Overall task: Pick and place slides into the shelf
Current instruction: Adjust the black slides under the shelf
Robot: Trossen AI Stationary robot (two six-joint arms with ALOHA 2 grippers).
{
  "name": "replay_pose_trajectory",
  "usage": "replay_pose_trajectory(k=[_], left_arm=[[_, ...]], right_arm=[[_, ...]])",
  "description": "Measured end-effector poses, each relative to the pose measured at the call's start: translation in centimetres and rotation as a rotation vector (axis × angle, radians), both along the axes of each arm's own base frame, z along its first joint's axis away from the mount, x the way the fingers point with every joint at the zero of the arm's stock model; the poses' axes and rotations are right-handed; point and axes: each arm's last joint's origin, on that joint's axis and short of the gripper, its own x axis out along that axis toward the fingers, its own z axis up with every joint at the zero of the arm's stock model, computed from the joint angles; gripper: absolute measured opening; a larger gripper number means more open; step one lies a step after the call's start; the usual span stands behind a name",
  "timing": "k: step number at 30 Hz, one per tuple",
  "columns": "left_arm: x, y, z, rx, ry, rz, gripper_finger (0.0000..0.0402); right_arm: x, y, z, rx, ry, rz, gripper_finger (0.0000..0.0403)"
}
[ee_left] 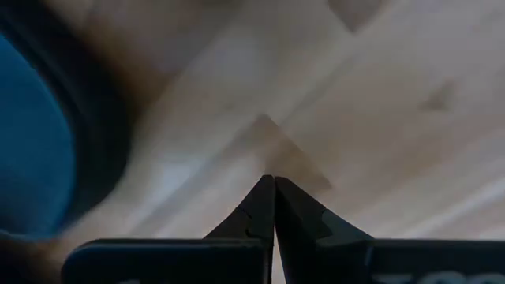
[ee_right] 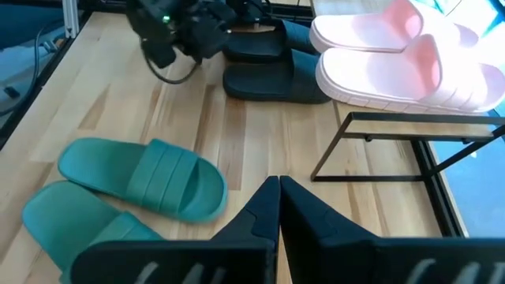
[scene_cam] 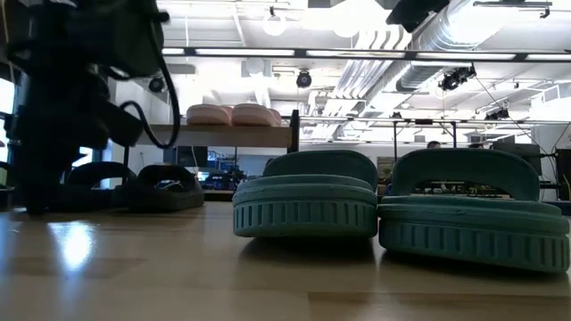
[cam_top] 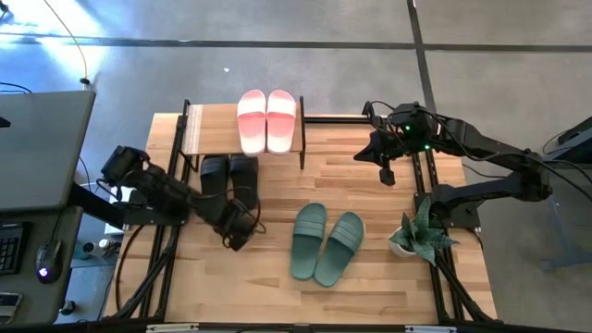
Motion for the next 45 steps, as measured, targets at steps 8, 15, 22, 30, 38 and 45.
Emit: replay_pose_trajectory(k=[8, 15, 22, 30, 38, 45], left_arm=[[0.0, 3.2, -0.3, -0.039, 0.023, 0.02, 0.0], [-0.1, 5.8, -0.4, -0.031, 0.034, 0.028, 0.0], [-0.8, 7.4, -0.4, 0.023, 0.098, 0.02, 0.0], [-1.4, 8.7, -0.3, 0.111, 0.156, 0.045, 0.0], [-1.8, 10.4, -0.3, 0.155, 0.175, 0.053, 0.0], [-2.0, 11.2, -0.2, 0.172, 0.187, 0.043, 0.0]], right_arm=[[0.0, 0.0, 0.0, 0.001, 0.004, -0.001, 0.0], [0.0, 0.0, 0.0, 0.001, 0.004, -0.002, 0.0], [0.0, 0.0, 0.0, 0.001, 0.004, -0.002, 0.0], [0.0, 0.0, 0.0, 0.014, 0.005, -0.011, 0.0], [0.0, 0.0, 0.0, 0.023, 0.004, -0.018, 0.0], [0.0, -0.1, 0.0, 0.022, 0.008, -0.045, 0.0]])
